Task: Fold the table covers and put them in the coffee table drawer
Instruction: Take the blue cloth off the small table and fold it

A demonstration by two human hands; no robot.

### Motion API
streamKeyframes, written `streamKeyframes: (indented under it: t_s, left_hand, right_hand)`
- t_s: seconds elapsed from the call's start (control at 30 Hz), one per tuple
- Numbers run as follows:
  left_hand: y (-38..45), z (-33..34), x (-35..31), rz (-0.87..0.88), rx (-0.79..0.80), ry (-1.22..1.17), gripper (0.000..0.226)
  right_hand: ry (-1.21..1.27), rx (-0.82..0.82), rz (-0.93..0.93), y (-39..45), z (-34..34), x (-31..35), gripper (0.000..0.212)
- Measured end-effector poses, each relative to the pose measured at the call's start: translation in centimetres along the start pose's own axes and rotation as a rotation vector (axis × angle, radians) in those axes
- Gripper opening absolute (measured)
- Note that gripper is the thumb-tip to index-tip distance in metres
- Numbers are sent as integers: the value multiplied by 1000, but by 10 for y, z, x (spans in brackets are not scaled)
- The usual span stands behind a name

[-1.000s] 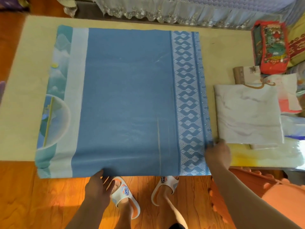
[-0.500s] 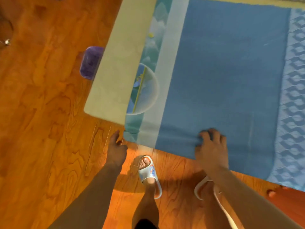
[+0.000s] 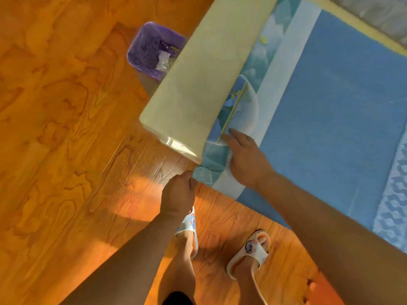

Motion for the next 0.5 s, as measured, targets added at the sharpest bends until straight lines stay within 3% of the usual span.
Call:
streamKeyframes:
  t_s: [0.13, 0.2, 0.3, 0.4, 0.43, 0.5]
  left_hand:
    - [-31, -27, -23, 139, -225, 284, 17]
    - [-42, -38, -36, 206, -303, 346, 23]
    - [-41, -43, -42, 214, -289, 306, 27]
    - [-32, -27, -15, 1, 40, 235, 16]
    - [-29, -18, 1, -126, 173, 188, 25]
    - [-24, -5, 23, -385, 372, -169, 50]
  right_hand:
    - [-280, 263, 38, 31, 3, -4, 78]
    - [-315, 294, 68, 29, 2, -4, 78]
    - [-297, 292, 111, 26, 2, -4, 81]
    - [-300, 306, 132, 25, 4, -2, 84]
    - [-307, 298, 127, 24, 6, -1, 85]
    - [-312, 291, 126, 23, 7, -1, 88]
Point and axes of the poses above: each hand's wrist, its own y-axis towards the middle knuckle, its own z-axis out of the palm, x = y × z, the point moved 6 cm from there along y, towards the middle knuckle, and after that the axes turned 3 degrees about -z, right-handed, at the moved point
